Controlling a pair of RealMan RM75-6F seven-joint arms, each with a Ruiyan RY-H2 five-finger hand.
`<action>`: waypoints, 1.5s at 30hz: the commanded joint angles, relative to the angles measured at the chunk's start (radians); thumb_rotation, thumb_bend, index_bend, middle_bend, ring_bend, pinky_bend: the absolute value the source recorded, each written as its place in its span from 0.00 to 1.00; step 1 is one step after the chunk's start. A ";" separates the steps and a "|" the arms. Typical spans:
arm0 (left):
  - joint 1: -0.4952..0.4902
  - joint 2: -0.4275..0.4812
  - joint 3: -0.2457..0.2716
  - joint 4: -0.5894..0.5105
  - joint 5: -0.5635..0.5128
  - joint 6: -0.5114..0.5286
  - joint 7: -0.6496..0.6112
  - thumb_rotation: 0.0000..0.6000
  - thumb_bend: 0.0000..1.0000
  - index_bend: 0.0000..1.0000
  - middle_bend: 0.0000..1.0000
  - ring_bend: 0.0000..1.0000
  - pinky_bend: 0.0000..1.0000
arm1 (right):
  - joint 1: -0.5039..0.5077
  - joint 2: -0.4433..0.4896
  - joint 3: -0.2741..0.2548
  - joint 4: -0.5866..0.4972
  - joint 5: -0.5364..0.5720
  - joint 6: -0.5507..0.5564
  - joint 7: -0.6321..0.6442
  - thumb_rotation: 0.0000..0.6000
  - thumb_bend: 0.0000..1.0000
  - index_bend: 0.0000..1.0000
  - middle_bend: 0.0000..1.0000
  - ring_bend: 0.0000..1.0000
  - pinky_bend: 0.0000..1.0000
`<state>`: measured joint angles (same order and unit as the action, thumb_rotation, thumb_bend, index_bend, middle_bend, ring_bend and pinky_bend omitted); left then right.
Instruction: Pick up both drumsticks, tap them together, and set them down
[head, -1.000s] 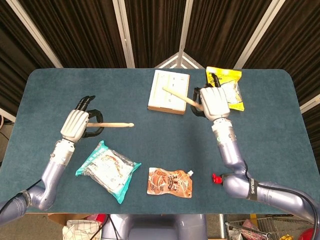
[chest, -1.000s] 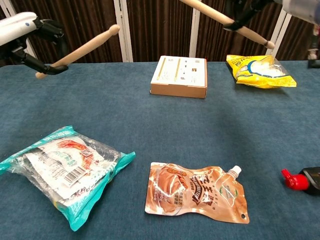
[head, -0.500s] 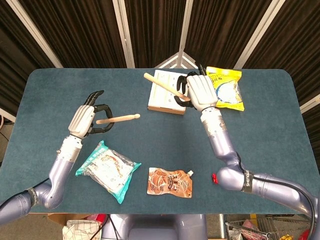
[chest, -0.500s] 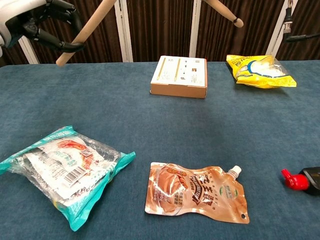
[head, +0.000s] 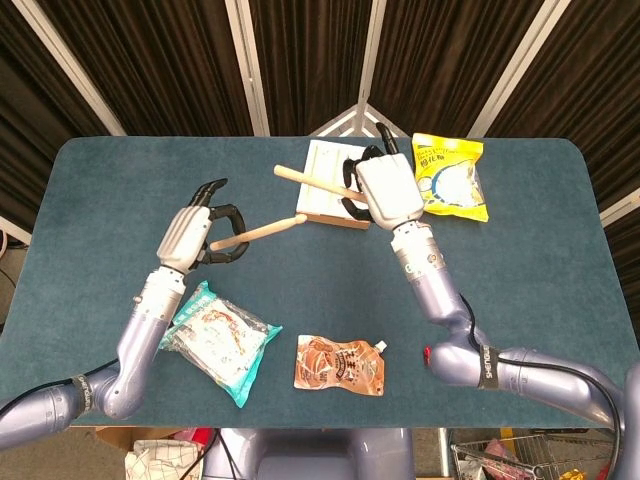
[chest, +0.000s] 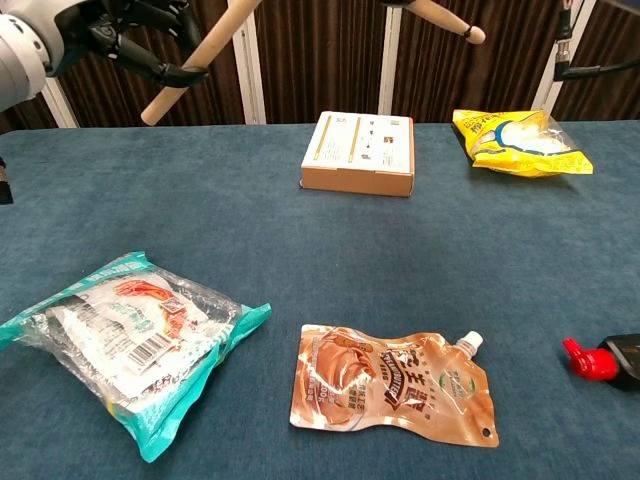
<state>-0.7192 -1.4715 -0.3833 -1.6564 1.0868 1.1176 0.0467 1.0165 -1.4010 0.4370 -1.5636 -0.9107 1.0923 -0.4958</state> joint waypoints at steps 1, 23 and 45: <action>-0.012 -0.010 -0.007 -0.031 -0.027 0.013 0.033 1.00 0.42 0.62 0.58 0.07 0.00 | 0.011 -0.010 -0.015 0.004 0.010 0.017 -0.043 1.00 0.44 0.75 0.65 0.36 0.00; -0.089 -0.102 -0.076 -0.030 -0.213 0.096 0.216 1.00 0.42 0.62 0.59 0.08 0.00 | 0.029 -0.014 -0.038 -0.046 -0.009 0.048 -0.105 1.00 0.44 0.76 0.65 0.36 0.00; -0.123 -0.139 -0.091 -0.033 -0.238 0.135 0.259 1.00 0.42 0.62 0.59 0.08 0.00 | 0.036 -0.023 -0.048 -0.086 -0.014 0.062 -0.120 1.00 0.45 0.76 0.66 0.36 0.00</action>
<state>-0.8421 -1.6106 -0.4737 -1.6895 0.8485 1.2527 0.3057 1.0526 -1.4239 0.3895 -1.6493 -0.9244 1.1537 -0.6154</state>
